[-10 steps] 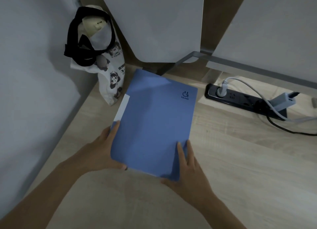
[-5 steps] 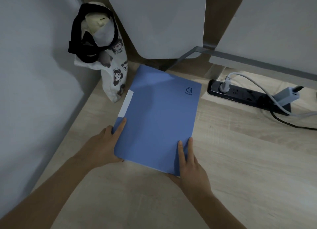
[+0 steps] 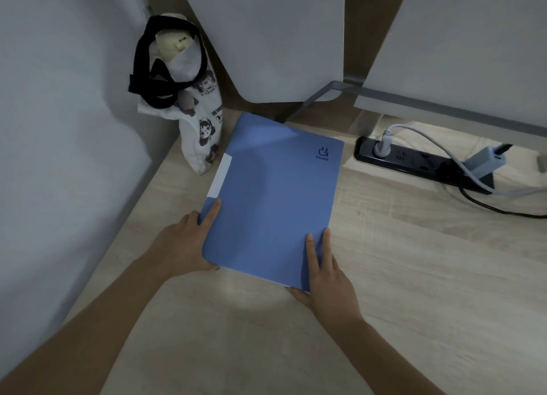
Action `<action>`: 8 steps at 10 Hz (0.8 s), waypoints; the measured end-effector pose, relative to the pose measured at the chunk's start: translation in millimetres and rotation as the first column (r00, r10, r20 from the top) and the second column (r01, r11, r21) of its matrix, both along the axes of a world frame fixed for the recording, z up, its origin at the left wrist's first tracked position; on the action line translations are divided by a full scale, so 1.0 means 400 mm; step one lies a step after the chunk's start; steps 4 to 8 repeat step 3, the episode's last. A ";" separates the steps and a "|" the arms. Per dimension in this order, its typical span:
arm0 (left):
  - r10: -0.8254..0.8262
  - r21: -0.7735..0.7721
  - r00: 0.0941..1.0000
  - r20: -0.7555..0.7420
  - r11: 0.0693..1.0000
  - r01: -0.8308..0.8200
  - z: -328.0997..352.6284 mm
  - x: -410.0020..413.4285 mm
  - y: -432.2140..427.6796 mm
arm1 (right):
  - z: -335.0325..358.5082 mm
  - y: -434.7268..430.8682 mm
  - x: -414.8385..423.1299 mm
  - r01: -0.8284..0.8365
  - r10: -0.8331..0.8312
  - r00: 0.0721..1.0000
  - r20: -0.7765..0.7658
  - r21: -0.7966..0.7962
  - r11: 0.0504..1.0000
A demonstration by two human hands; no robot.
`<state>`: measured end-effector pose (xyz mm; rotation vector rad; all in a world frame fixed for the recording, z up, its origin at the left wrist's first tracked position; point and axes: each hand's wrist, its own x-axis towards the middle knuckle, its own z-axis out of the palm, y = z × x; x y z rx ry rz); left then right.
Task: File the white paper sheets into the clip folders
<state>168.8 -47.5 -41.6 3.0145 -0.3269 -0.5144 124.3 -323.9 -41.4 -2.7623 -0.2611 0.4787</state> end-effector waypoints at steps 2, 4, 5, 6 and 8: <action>0.222 -0.027 0.975 0.010 0.975 -0.222 0.030 -0.036 -0.037 | 0.065 -0.072 0.002 0.024 0.004 0.981 -0.192 0.142 0.990; 0.522 -0.316 0.853 -0.007 0.808 -0.497 0.000 -0.161 -0.027 | 0.157 -0.146 0.003 0.124 -0.060 0.958 -0.281 0.214 0.969; 0.522 -0.316 0.853 -0.007 0.808 -0.497 0.000 -0.161 -0.027 | 0.157 -0.146 0.003 0.124 -0.060 0.958 -0.281 0.214 0.969; 0.522 -0.316 0.853 -0.007 0.808 -0.497 0.000 -0.161 -0.027 | 0.157 -0.146 0.003 0.124 -0.060 0.958 -0.281 0.214 0.969; 0.522 -0.316 0.853 -0.007 0.808 -0.497 0.000 -0.161 -0.027 | 0.157 -0.146 0.003 0.124 -0.060 0.958 -0.281 0.214 0.969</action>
